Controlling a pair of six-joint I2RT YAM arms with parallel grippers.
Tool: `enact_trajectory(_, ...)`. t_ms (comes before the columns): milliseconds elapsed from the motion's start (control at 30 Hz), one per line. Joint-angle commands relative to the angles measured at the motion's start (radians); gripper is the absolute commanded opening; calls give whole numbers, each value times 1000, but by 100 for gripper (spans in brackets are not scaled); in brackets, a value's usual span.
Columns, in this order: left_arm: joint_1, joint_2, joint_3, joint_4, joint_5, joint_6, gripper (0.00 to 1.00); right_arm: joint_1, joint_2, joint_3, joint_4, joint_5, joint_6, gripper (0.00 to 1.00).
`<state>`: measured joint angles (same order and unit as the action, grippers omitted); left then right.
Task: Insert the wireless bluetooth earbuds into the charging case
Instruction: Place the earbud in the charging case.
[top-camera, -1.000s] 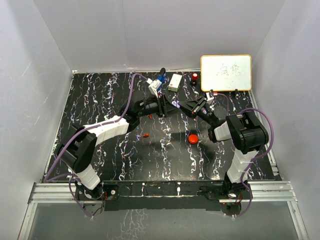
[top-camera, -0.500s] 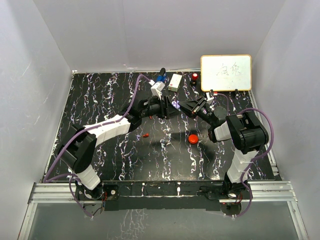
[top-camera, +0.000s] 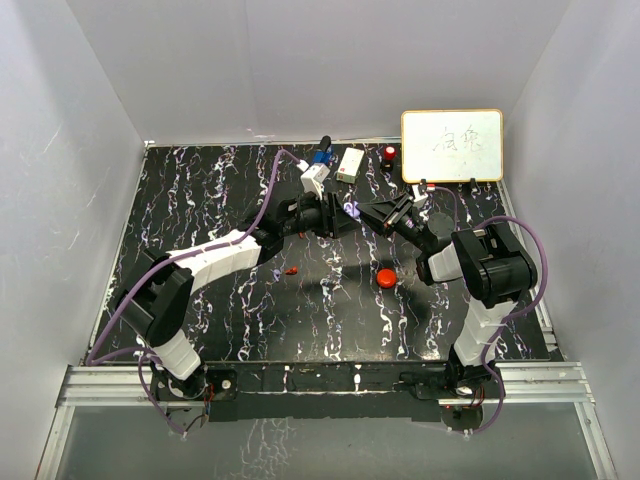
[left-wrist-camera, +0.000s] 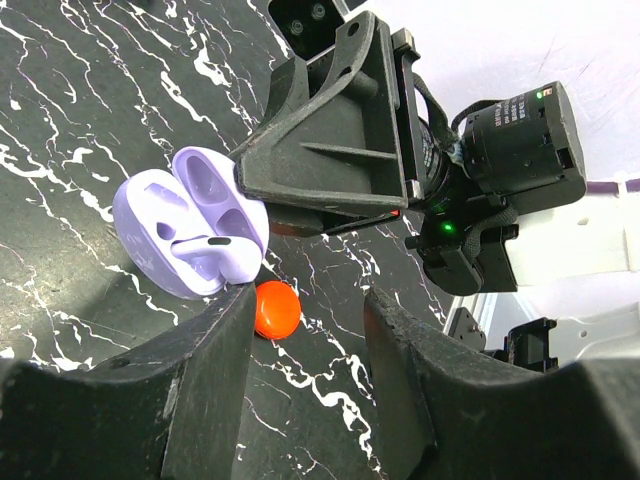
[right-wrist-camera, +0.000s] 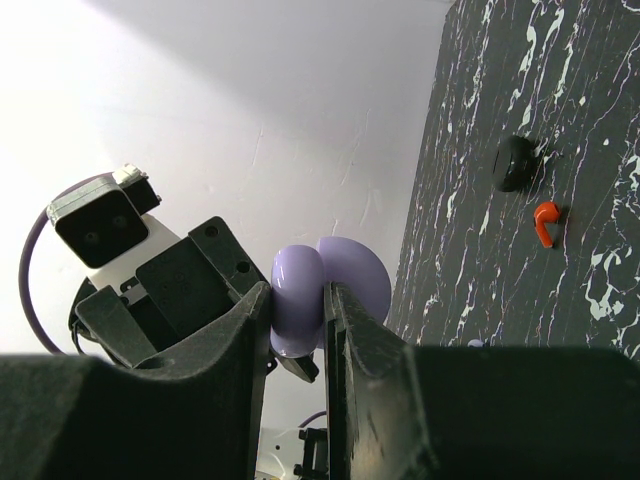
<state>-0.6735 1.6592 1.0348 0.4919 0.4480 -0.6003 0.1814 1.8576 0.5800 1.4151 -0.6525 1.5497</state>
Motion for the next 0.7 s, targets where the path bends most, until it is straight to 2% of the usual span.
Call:
enact_trajectory(0, -6, -62, 27, 11, -8, 11, 46, -2, -25, 28, 52, 13, -9, 0)
enact_trajectory(667, -6, -105, 8, 9, -58, 4, 46, -3, -27, 30, 50, 16, -3, 0)
